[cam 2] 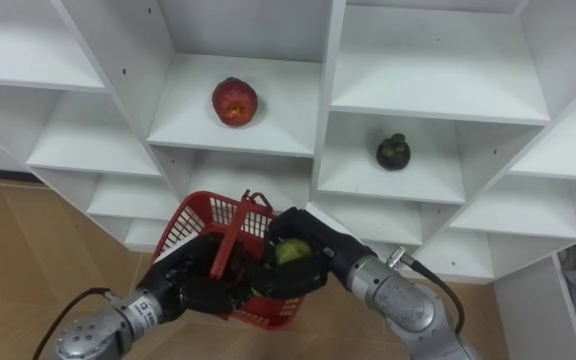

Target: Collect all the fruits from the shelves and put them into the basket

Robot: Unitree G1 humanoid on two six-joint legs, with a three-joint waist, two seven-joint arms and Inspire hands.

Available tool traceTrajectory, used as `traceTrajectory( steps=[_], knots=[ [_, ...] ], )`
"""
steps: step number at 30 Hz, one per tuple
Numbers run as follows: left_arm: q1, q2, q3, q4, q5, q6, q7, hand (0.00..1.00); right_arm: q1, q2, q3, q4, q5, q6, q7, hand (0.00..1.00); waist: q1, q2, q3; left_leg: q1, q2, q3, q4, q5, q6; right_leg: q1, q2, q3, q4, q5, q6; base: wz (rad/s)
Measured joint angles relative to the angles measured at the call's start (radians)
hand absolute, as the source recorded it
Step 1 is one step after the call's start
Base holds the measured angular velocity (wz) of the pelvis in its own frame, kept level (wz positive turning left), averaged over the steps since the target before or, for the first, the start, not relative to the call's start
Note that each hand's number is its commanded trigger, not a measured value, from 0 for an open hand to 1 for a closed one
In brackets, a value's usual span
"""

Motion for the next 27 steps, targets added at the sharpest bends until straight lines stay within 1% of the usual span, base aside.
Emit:
traceTrajectory(
  steps=[1, 2, 3, 9, 12, 13, 21, 24, 27],
  knots=[
    [0.006, 0.001, 0.000, -0.008, -0.001, 0.000, 0.000, 1.00, 0.000, -0.003, 0.000, 0.000, -0.002, 0.000, -0.002, 1.00, -0.001, 0.000, 0.0000, 0.000, 0.000, 0.000, 0.000, 0.000, 0.000, 0.000, 0.000, 0.000, 0.000, 0.000, 0.000, 0.00],
    [0.014, 0.003, 0.000, -0.017, -0.006, 0.000, -0.001, 1.00, 0.000, -0.006, 0.000, 0.000, -0.004, 0.000, -0.003, 0.02, -0.004, 0.000, 0.0000, 0.000, 0.000, 0.000, 0.000, 0.000, 0.000, 0.000, 0.000, 0.000, 0.000, 0.000, 0.000, 0.00],
    [0.017, 0.003, 0.000, -0.021, -0.008, 0.000, -0.003, 1.00, 0.001, -0.008, 0.000, 0.000, -0.006, 0.000, -0.004, 0.00, -0.005, 0.000, 0.0000, 0.000, 0.000, 0.000, 0.000, 0.000, 0.000, 0.000, 0.000, 0.000, 0.000, 0.000, 0.000, 0.00],
    [0.021, 0.009, -0.001, -0.038, -0.019, 0.000, -0.014, 1.00, 0.010, -0.021, 0.001, 0.001, -0.007, 0.001, -0.020, 0.00, -0.014, 0.000, 0.0000, -0.001, 0.000, 0.000, 0.001, 0.000, 0.000, 0.001, 0.000, -0.003, -0.001, 0.000, 0.000, 0.00],
    [0.023, 0.017, -0.019, -0.040, -0.019, 0.007, -0.016, 1.00, 0.009, -0.025, -0.002, 0.001, -0.004, 0.001, -0.045, 0.00, -0.014, 0.000, -0.0001, 0.000, 0.000, 0.001, 0.001, 0.000, 0.000, 0.001, 0.000, -0.003, 0.000, 0.000, 0.000, 0.00],
    [0.027, 0.017, -0.021, -0.045, -0.019, 0.013, -0.017, 1.00, 0.009, -0.025, -0.002, 0.001, -0.002, 0.001, -0.052, 0.00, -0.013, 0.000, -0.0001, 0.000, 0.001, 0.001, 0.001, 0.000, 0.000, 0.000, 0.000, -0.003, 0.000, 0.000, 0.000, 0.00],
    [0.028, 0.019, -0.023, -0.048, -0.019, 0.021, -0.018, 1.00, 0.009, -0.025, 0.001, 0.003, 0.002, 0.000, -0.063, 0.00, -0.014, 0.000, -0.0001, -0.001, 0.000, 0.000, 0.001, 0.000, 0.000, 0.001, 0.000, -0.005, 0.000, 0.000, 0.000, 0.00],
    [0.028, 0.028, -0.037, -0.049, -0.019, 0.021, -0.020, 1.00, 0.009, -0.025, 0.000, 0.003, 0.002, 0.000, -0.072, 0.00, -0.014, 0.000, -0.0001, -0.002, 0.000, 0.000, 0.002, 0.000, 0.000, 0.001, 0.000, -0.005, 0.000, 0.000, 0.000, 0.00],
    [0.028, 0.033, -0.041, -0.049, -0.018, 0.032, -0.033, 1.00, 0.007, -0.025, 0.001, 0.003, 0.009, -0.003, -0.079, 0.00, -0.015, 0.001, -0.0002, -0.002, 0.001, 0.000, 0.002, 0.000, 0.000, 0.001, 0.000, -0.006, 0.000, 0.000, 0.000, 0.00]
  ],
)
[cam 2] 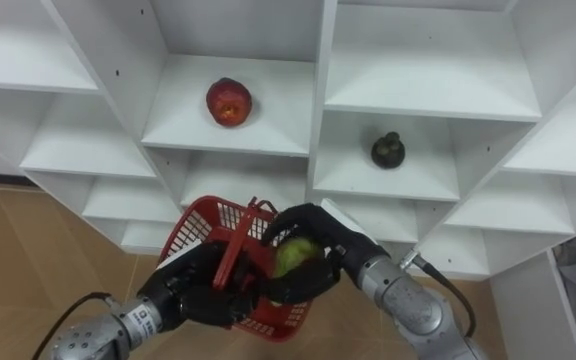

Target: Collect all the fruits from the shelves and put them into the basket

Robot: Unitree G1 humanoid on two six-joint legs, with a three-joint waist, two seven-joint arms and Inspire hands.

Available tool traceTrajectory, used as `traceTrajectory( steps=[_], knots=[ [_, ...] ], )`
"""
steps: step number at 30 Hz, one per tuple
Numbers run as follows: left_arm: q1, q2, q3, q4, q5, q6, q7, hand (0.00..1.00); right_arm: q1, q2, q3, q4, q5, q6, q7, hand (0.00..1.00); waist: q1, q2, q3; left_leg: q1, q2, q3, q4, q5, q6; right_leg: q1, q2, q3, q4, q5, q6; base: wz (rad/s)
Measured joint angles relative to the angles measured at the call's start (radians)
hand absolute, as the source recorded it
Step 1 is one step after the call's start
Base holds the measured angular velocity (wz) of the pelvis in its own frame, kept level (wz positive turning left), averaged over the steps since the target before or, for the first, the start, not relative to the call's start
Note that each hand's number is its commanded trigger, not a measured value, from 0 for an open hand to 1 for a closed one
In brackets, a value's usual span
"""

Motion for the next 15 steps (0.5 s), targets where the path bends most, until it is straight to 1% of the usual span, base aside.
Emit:
traceTrajectory(
  steps=[9, 13, 15],
  knots=[
    [0.000, 0.003, 0.002, -0.010, 0.000, 0.009, 0.000, 1.00, 0.006, 0.003, 0.006, 0.001, 0.007, -0.009, 0.000, 0.00, -0.001, 0.000, -0.0001, -0.003, 0.000, -0.004, 0.001, 0.000, 0.000, -0.001, 0.000, -0.005, -0.001, 0.000, 0.000, 0.00],
    [0.000, 0.005, 0.006, -0.015, 0.000, 0.010, 0.000, 1.00, 0.008, 0.013, -0.001, 0.000, 0.006, -0.010, 0.000, 0.00, -0.001, 0.001, -0.0004, -0.007, 0.000, -0.005, 0.002, 0.000, 0.000, -0.003, 0.001, -0.006, -0.002, 0.000, -0.001, 0.00],
    [0.000, 0.005, 0.007, -0.018, 0.000, 0.010, 0.000, 1.00, 0.008, 0.013, -0.002, 0.000, 0.006, -0.018, 0.000, 0.00, 0.000, 0.002, -0.0012, -0.007, 0.001, -0.005, 0.002, 0.000, 0.000, -0.002, 0.001, -0.006, -0.002, 0.000, -0.001, 0.00]
  ],
)
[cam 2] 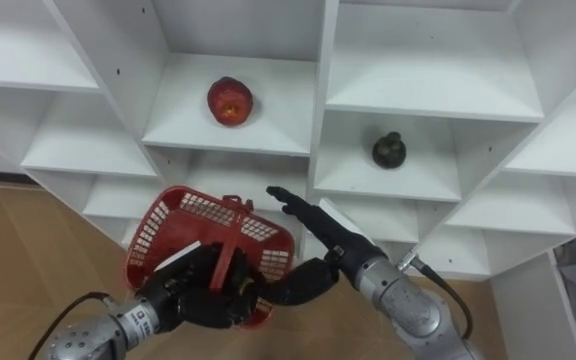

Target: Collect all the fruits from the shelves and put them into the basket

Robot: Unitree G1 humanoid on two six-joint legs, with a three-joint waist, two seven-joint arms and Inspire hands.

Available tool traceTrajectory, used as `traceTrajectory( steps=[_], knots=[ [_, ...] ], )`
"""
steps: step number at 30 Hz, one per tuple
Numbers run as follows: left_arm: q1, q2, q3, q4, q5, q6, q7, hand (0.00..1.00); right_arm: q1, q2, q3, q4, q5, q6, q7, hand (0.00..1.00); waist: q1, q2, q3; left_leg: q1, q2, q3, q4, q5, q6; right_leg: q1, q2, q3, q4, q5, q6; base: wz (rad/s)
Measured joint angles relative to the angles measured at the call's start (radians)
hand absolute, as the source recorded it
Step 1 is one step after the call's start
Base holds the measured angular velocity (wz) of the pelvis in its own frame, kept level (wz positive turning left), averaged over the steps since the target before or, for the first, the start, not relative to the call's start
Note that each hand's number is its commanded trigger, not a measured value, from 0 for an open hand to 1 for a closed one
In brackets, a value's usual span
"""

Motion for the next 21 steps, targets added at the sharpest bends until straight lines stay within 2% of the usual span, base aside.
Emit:
traceTrajectory(
  steps=[13, 17, 21],
  knots=[
    [0.000, 0.000, 0.001, -0.004, 0.000, 0.000, 0.001, 1.00, 0.002, 0.000, -0.001, 0.001, 0.012, -0.002, -0.003, 0.00, 0.001, 0.009, -0.0038, 0.011, 0.004, 0.003, -0.002, 0.000, 0.000, 0.007, 0.000, 0.003, 0.001, 0.000, 0.000, -0.01],
    [0.001, 0.004, 0.000, -0.004, 0.004, 0.000, 0.003, 1.00, 0.003, -0.001, 0.002, 0.002, 0.012, -0.002, -0.009, 0.00, 0.002, 0.014, -0.0026, 0.023, 0.000, 0.003, -0.009, 0.000, 0.000, 0.018, 0.000, 0.003, -0.001, 0.000, 0.000, 0.00],
    [0.009, 0.002, 0.001, -0.004, 0.015, -0.005, 0.036, 1.00, 0.011, 0.000, 0.005, 0.002, 0.005, -0.002, -0.008, 0.00, 0.005, 0.014, -0.0025, 0.050, -0.001, 0.004, -0.026, 0.001, 0.000, 0.042, 0.001, 0.005, -0.015, -0.001, 0.000, -0.01]
  ],
)
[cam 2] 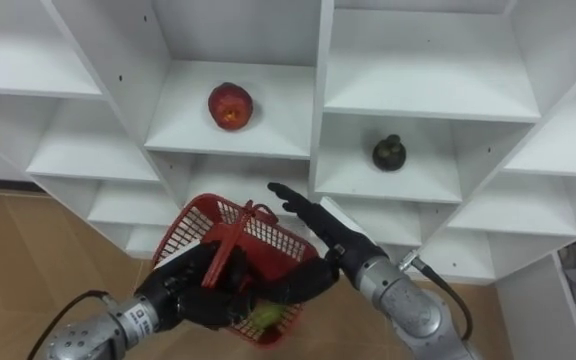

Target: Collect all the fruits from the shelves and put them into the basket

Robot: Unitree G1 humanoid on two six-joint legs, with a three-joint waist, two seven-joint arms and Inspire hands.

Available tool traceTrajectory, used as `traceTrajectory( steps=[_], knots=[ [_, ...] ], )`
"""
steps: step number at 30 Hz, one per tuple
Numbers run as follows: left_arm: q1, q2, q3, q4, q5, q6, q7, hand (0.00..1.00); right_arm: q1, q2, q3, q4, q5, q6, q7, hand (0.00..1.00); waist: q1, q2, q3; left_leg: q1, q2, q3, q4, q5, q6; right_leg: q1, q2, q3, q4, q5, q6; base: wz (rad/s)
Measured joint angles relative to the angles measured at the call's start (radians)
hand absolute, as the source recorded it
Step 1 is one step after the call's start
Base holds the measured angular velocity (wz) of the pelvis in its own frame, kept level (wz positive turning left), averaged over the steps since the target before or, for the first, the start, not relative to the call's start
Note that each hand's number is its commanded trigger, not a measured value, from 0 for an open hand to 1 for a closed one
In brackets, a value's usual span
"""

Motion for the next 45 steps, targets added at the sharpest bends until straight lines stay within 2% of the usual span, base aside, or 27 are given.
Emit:
traceTrajectory(
  steps=[4, 6, 9, 11, 17, 23, 29, 32, 39, 41, 43, 45],
  knots=[
    [0.007, -0.028, 0.041, 0.000, 0.017, -0.009, 0.032, 1.00, 0.002, -0.009, -0.001, 0.000, -0.027, 0.002, 0.001, 0.00, 0.021, -0.004, 0.0015, 0.011, -0.001, 0.012, -0.009, 0.000, 0.000, 0.002, 0.002, 0.012, 0.002, -0.001, 0.001, -0.08],
    [0.009, -0.032, 0.056, 0.000, 0.017, -0.020, 0.045, 1.00, 0.002, -0.009, -0.003, 0.000, -0.030, 0.002, -0.002, 0.00, 0.027, -0.012, 0.0028, 0.011, -0.001, 0.012, -0.012, 0.000, 0.000, 0.002, 0.001, 0.011, 0.001, -0.003, 0.001, 0.02],
    [0.022, -0.033, 0.077, 0.000, 0.024, -0.021, 0.069, 1.00, 0.002, -0.008, -0.003, 0.000, -0.038, 0.002, -0.003, 0.00, 0.027, -0.028, 0.0071, 0.016, -0.003, 0.009, -0.012, 0.000, 0.000, 0.009, 0.000, 0.007, 0.000, -0.008, 0.002, 0.09],
    [0.027, -0.029, 0.084, 0.001, 0.044, -0.021, 0.090, 1.00, 0.002, -0.008, -0.003, -0.001, -0.037, 0.002, -0.002, 0.00, 0.030, -0.044, 0.0070, 0.015, -0.004, 0.005, -0.013, 0.000, 0.000, 0.009, 0.000, 0.004, -0.002, -0.009, 0.003, 0.05],
    [0.036, -0.031, 0.087, 0.009, 0.052, -0.028, 0.120, 1.00, -0.003, -0.007, -0.004, -0.011, -0.034, 0.002, -0.001, 0.00, 0.052, -0.069, 0.0061, 0.031, -0.004, -0.011, -0.015, 0.000, -0.001, 0.041, 0.000, -0.017, -0.019, -0.009, 0.003, 0.08],
    [0.055, -0.033, 0.092, 0.028, 0.068, -0.046, 0.159, 1.00, -0.034, 0.003, -0.004, -0.038, -0.031, 0.002, -0.001, 0.00, 0.064, -0.081, 0.0056, 0.035, -0.003, -0.024, -0.015, 0.000, -0.001, 0.051, -0.001, -0.037, -0.015, -0.012, 0.001, 0.07],
    [0.063, -0.032, 0.137, 0.070, 0.118, -0.045, 0.182, 1.00, -0.074, 0.003, -0.011, -0.099, -0.008, 0.001, -0.034, 0.00, 0.072, -0.097, 0.0044, 0.033, -0.008, -0.051, -0.013, 0.003, -0.005, 0.064, 0.000, -0.047, -0.026, -0.012, -0.001, 0.11],
    [0.071, -0.035, 0.147, 0.070, 0.118, -0.045, 0.189, 1.00, -0.089, -0.001, -0.018, -0.120, -0.008, 0.001, -0.057, 0.00, 0.079, -0.100, 0.0036, 0.029, -0.012, -0.066, -0.013, 0.004, -0.006, 0.069, 0.001, -0.052, -0.033, -0.012, -0.001, 0.13],
    [0.082, -0.049, 0.145, 0.075, 0.117, -0.047, 0.198, 1.00, -0.099, 0.000, -0.020, -0.132, -0.001, 0.000, -0.086, 0.00, 0.083, -0.099, 0.0046, 0.032, -0.016, -0.070, -0.013, 0.004, -0.006, 0.081, -0.001, -0.073, -0.038, -0.012, 0.001, 0.07],
    [0.082, -0.052, 0.145, 0.088, 0.117, -0.047, 0.200, 1.00, -0.102, 0.000, -0.023, -0.132, -0.001, 0.000, -0.100, 0.00, 0.083, -0.094, 0.0078, 0.029, -0.015, -0.072, -0.011, 0.003, -0.006, 0.080, -0.001, -0.077, -0.038, -0.012, 0.001, 0.02],
    [0.082, -0.058, 0.145, 0.104, 0.118, -0.047, 0.204, 1.00, -0.108, 0.000, -0.027, -0.132, -0.001, -0.001, -0.123, 0.00, 0.082, -0.084, 0.0145, 0.024, -0.015, -0.078, -0.005, 0.003, -0.006, 0.080, -0.001, -0.086, -0.037, -0.012, 0.001, 0.08],
    [0.082, -0.062, 0.145, 0.110, 0.119, -0.047, 0.206, 1.00, -0.108, 0.000, -0.028, -0.132, -0.001, -0.001, -0.139, 0.00, 0.082, -0.080, 0.0158, 0.020, -0.015, -0.083, -0.003, 0.003, -0.006, 0.080, -0.002, -0.093, -0.037, -0.012, 0.000, 0.11]
  ],
)
